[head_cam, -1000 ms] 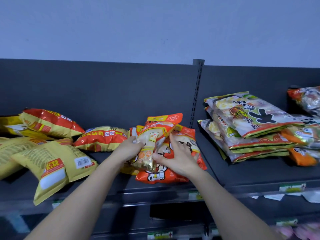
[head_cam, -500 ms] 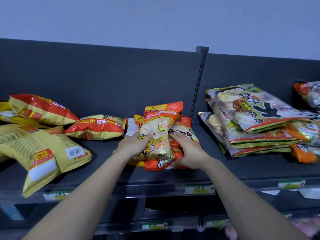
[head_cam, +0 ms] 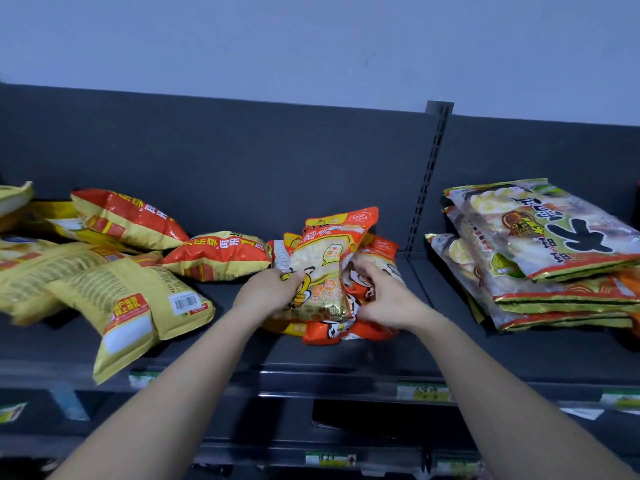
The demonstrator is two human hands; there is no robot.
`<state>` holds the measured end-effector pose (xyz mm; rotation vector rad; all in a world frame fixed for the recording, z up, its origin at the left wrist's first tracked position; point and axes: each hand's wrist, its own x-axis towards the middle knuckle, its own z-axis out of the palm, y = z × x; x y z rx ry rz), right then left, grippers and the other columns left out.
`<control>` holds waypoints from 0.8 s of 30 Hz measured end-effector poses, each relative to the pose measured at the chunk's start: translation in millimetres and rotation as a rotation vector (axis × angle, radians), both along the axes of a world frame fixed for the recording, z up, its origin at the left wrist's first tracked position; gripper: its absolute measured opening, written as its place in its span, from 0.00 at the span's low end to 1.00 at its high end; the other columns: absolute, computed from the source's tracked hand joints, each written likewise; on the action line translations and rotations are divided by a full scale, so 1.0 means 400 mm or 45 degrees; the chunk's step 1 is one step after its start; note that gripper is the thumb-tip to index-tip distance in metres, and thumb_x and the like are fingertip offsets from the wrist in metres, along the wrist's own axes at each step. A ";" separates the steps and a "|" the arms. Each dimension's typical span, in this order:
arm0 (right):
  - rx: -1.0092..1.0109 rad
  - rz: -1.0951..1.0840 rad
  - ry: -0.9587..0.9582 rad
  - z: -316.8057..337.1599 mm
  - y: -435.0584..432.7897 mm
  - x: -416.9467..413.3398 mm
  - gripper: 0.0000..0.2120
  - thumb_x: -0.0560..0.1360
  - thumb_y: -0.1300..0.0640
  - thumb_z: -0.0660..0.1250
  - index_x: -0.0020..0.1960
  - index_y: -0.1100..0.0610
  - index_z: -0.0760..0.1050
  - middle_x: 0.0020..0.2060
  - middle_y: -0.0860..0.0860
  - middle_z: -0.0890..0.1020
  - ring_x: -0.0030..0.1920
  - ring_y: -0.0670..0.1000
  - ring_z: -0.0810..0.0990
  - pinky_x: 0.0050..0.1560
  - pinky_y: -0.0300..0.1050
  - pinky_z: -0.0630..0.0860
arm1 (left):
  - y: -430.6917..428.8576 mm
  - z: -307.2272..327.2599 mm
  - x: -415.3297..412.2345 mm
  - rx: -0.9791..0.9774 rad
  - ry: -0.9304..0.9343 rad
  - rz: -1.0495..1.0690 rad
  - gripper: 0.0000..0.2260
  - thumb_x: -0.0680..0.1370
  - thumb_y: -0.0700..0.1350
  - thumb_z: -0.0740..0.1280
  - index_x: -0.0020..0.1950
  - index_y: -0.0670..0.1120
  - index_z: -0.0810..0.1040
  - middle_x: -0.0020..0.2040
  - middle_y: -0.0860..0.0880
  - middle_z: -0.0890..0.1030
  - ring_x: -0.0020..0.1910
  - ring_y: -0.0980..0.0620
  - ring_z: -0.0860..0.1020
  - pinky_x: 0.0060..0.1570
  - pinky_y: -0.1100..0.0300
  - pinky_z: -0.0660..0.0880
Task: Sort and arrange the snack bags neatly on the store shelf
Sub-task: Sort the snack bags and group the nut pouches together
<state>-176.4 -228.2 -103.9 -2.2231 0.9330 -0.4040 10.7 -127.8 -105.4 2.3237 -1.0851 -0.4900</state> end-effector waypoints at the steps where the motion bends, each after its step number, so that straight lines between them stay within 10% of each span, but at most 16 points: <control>1: 0.042 -0.103 -0.171 0.009 0.002 0.016 0.30 0.71 0.67 0.66 0.71 0.53 0.65 0.63 0.47 0.73 0.67 0.49 0.71 0.63 0.42 0.68 | 0.011 0.007 0.007 -0.016 -0.065 -0.015 0.29 0.79 0.64 0.56 0.69 0.44 0.72 0.65 0.44 0.77 0.63 0.44 0.75 0.55 0.53 0.72; 5: -0.121 -0.355 -0.591 0.059 0.042 0.117 0.19 0.74 0.68 0.59 0.63 0.56 0.73 0.59 0.48 0.78 0.62 0.49 0.75 0.63 0.44 0.70 | 0.094 0.061 0.046 -0.127 -0.320 0.032 0.17 0.77 0.61 0.63 0.54 0.49 0.79 0.48 0.48 0.81 0.53 0.45 0.79 0.47 0.55 0.75; 12: -0.628 0.161 -0.228 0.088 0.208 0.363 0.18 0.75 0.55 0.66 0.64 0.57 0.75 0.63 0.53 0.77 0.69 0.55 0.69 0.67 0.42 0.62 | 0.298 0.107 0.215 0.067 -0.743 0.256 0.25 0.74 0.65 0.63 0.66 0.53 0.74 0.65 0.46 0.75 0.66 0.43 0.70 0.60 0.48 0.71; 19: -0.548 0.119 0.490 0.033 0.246 0.540 0.38 0.75 0.43 0.67 0.78 0.49 0.52 0.79 0.54 0.48 0.78 0.58 0.44 0.73 0.65 0.53 | 0.441 0.053 0.394 0.251 -0.172 0.045 0.51 0.64 0.68 0.72 0.79 0.57 0.47 0.80 0.48 0.42 0.78 0.41 0.41 0.74 0.40 0.50; 24: -0.550 -0.134 0.607 0.007 0.229 0.580 0.32 0.76 0.40 0.63 0.76 0.48 0.57 0.75 0.55 0.62 0.73 0.61 0.58 0.68 0.59 0.62 | 0.428 0.021 0.455 0.054 -0.114 -0.207 0.50 0.67 0.57 0.77 0.79 0.54 0.48 0.79 0.49 0.41 0.78 0.47 0.43 0.74 0.49 0.50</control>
